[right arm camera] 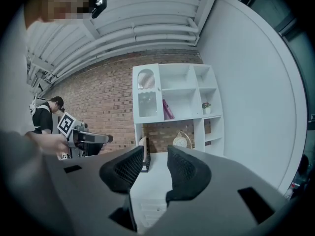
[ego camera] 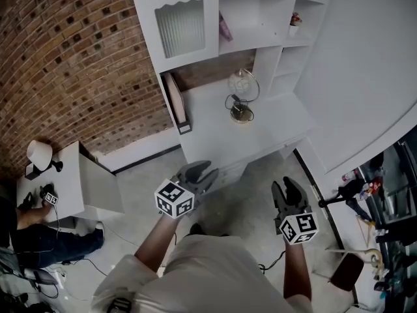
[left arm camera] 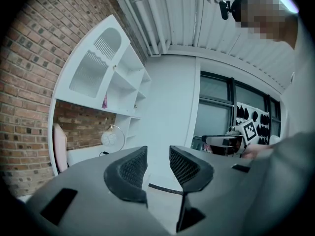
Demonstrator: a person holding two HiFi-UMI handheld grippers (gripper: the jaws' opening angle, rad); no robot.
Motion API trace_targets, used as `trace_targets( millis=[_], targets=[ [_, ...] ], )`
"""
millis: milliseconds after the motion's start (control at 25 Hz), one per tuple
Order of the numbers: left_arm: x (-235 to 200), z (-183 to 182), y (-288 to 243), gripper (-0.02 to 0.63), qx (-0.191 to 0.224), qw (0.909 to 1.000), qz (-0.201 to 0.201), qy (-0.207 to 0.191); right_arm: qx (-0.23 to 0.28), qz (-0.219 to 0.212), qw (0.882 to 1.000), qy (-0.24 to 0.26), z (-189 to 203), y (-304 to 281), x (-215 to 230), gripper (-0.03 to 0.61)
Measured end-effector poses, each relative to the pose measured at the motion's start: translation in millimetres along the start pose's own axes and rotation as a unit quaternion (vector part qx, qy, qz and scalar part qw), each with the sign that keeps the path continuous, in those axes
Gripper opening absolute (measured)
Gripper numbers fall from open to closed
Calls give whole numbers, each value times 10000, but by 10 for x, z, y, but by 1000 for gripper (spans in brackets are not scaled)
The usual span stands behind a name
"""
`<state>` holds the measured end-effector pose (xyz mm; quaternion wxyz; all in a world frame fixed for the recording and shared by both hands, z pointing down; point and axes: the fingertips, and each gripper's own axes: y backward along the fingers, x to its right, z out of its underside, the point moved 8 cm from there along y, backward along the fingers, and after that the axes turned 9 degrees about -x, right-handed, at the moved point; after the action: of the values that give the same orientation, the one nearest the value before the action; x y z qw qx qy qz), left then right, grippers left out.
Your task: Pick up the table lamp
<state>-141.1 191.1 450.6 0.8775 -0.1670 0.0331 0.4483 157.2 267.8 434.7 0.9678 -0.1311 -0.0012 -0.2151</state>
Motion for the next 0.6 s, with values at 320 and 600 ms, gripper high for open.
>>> trace_targets(
  millis=[320,600],
  targets=[
    [116,63,-86,158,-1,9999,-143,-17,-22,-124,9999,59,35,11,144,163],
    [158,128,-210,156,-75,9999,-136,62,-96,-99,9999,57,34,-40,264,160]
  ],
)
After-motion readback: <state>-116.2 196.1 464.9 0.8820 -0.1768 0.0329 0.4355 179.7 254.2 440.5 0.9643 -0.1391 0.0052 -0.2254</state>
